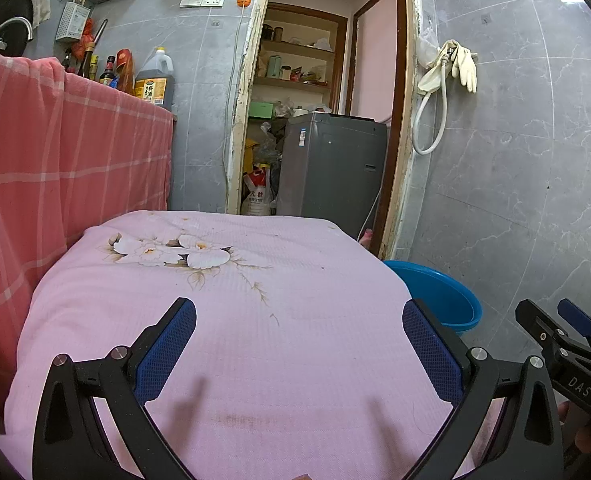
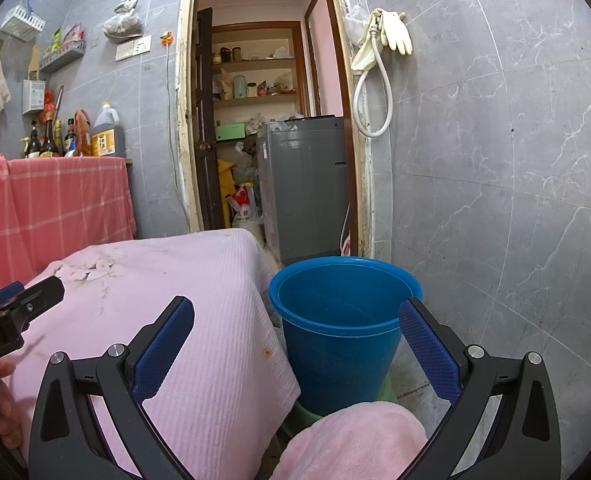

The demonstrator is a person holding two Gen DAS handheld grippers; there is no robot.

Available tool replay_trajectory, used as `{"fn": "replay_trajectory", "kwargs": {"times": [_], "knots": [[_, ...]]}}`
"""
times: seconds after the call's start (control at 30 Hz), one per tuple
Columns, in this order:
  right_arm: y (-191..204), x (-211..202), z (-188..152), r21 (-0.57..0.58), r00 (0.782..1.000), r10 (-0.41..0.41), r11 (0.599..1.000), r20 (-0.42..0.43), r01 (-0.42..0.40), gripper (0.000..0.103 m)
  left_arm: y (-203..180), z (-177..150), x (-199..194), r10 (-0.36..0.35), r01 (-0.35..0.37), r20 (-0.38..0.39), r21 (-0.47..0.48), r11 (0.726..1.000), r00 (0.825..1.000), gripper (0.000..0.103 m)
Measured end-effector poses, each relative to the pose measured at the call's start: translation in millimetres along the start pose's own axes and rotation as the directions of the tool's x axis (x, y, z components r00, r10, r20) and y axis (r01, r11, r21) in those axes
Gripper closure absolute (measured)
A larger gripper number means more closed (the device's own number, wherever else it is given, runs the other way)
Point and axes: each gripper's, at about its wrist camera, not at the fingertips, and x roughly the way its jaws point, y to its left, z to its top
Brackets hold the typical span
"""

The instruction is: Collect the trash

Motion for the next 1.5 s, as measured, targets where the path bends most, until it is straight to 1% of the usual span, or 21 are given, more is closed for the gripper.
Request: {"fn": "replay_trajectory", "kwargs": {"times": [1.5], "knots": [[-2.2,0.3,0.3,0.002,1.0,0.002,1.0,0.001,-0.002,0.0,4.8,0.1,-0.6,-0.007,0.007,0.004,0.013,1.0,1.0,0.002]]}}
